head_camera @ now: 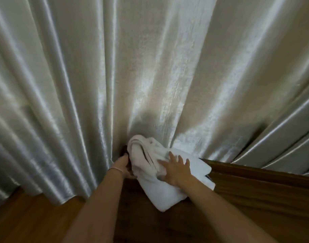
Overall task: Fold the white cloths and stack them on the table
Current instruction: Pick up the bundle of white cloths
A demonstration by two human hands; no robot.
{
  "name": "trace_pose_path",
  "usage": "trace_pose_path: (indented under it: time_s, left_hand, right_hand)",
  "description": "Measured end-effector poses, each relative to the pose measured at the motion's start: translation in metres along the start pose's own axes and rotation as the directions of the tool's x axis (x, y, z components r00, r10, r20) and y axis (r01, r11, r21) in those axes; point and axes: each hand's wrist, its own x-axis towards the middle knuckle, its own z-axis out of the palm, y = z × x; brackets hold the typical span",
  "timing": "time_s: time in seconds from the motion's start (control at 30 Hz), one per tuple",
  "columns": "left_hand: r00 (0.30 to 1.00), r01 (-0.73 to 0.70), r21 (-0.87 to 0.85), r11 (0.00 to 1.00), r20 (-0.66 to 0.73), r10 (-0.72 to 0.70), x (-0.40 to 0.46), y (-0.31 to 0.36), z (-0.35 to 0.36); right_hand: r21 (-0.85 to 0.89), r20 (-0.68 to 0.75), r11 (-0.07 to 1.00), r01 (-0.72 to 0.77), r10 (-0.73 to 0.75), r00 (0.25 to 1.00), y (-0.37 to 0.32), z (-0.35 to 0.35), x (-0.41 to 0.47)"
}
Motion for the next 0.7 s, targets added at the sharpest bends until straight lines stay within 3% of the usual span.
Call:
trace_pose_path:
  time_s: [0.1, 0.23, 0.3, 0.37, 0.4, 0.47, 0.5, 0.6, 0.7]
  left_hand:
    - [0.999, -0.02, -0.017, 1.0, 0.026, 0.021, 0.005, -0.003, -0.022]
    - [0.964, -0.262, 0.278, 0.924, 0.031, 0.264, 0.019, -0.015, -0.015]
    - [0.874, -0.421, 0.57, 0.706, 0.048, 0.483, 0.02, -0.027, -0.005]
    - [0.763, -0.478, 0.744, 0.466, 0.09, 0.64, 0.022, -0.04, -0.002]
    - [0.74, -0.451, 0.821, 0.351, 0.123, 0.661, 0.027, -0.047, -0.003]
    - [0.766, -0.295, 0.95, 0.104, 0.17, 0.621, 0.039, -0.061, -0.006]
    - [0.777, -0.245, 0.968, 0.056, 0.161, 0.608, 0.045, -0.065, -0.007]
    - [0.78, -0.203, 0.978, 0.057, 0.126, 0.614, 0.055, -0.06, -0.002]
    - [0.712, -0.242, 0.97, 0.035, 0.153, 0.685, 0.064, -0.058, 0.006]
  right_hand:
    - [-0.037, 0.217, 0.999, -0.023, 0.031, 0.976, -0.007, 0.049, 0.012]
    - [0.044, 0.199, 0.999, 0.014, -0.023, 0.98, -0.006, 0.077, 0.022]
    - [0.08, 0.153, 0.996, 0.034, -0.046, 0.987, -0.003, 0.086, 0.026]
    - [0.089, 0.077, 0.995, 0.045, -0.052, 0.996, -0.002, 0.094, 0.027]
    - [0.091, 0.042, 0.995, 0.043, -0.047, 0.998, -0.002, 0.098, 0.028]
    - [0.107, -0.005, 0.994, 0.038, -0.038, 0.999, -0.002, 0.107, 0.032]
    - [0.115, -0.017, 0.993, 0.039, -0.037, 0.999, -0.001, 0.109, 0.034]
    - [0.126, -0.013, 0.991, 0.05, -0.048, 0.999, 0.004, 0.109, 0.046]
    - [0.111, 0.009, 0.992, 0.052, -0.053, 0.999, 0.007, 0.111, 0.056]
